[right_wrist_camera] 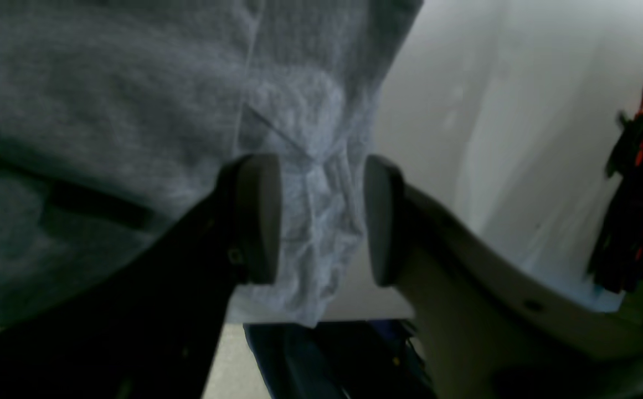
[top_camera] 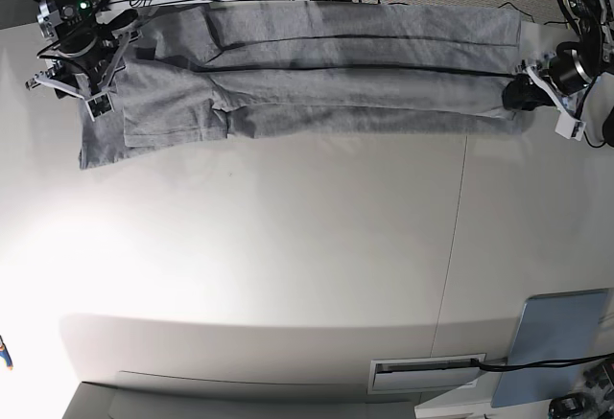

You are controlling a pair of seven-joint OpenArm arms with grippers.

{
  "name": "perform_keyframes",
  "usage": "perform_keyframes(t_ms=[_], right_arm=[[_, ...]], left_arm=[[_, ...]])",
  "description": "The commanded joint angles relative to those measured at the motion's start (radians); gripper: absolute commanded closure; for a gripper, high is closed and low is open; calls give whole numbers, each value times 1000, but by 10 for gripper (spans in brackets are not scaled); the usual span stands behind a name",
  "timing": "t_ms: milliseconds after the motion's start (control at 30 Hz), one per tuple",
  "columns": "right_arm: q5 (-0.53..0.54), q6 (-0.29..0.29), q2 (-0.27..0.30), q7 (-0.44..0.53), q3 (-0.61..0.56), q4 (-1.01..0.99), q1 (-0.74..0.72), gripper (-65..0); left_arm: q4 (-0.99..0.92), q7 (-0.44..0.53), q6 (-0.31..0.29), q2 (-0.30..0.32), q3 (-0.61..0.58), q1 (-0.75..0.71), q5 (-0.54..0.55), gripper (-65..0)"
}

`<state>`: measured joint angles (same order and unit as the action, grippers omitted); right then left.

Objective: Fold the T-shirt properly
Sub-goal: 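Release the hem with the left gripper and raise it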

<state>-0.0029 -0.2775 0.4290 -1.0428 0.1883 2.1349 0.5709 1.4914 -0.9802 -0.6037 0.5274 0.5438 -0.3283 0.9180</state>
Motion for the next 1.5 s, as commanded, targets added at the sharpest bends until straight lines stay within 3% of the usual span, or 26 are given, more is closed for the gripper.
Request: perform_keyframes(t_ms=[0,67,133,233,400,733,967,1400,1467], right_arm=[[-13,6,14,15,10,17,-10,-247],[-13,6,14,15,10,17,-24,-247],[-13,6,14,15,10,17,-39,-247],[-13,6,14,21,10,17,-46,-247],[-13,6,14,24,10,17,-48,-247],[-13,6,14,26,10,17,-48,-247],[-13,6,14,26,10,17,-48,-247],[-13,5,14,26,10,17,-48,-247],[-13,5,14,26,10,17,-48,-247]], left_arm=[[16,8,-1,24,10,7,18,-326],[16,7,0,25,10,7,18,-427],[16,2,0,24,10,7,18,-466],[15,-40,17,24,10,6,18,-466],[11,-42,109,19,9,6,-65,-466],[-54,-7,113,19,10,-29,-37,-466],[-151,-75,25,19,10,-29,135,-465],[-156,-130,-25,18,9,-63,249,-406],[-156,-129,-26,18,9,-63,266,-370]])
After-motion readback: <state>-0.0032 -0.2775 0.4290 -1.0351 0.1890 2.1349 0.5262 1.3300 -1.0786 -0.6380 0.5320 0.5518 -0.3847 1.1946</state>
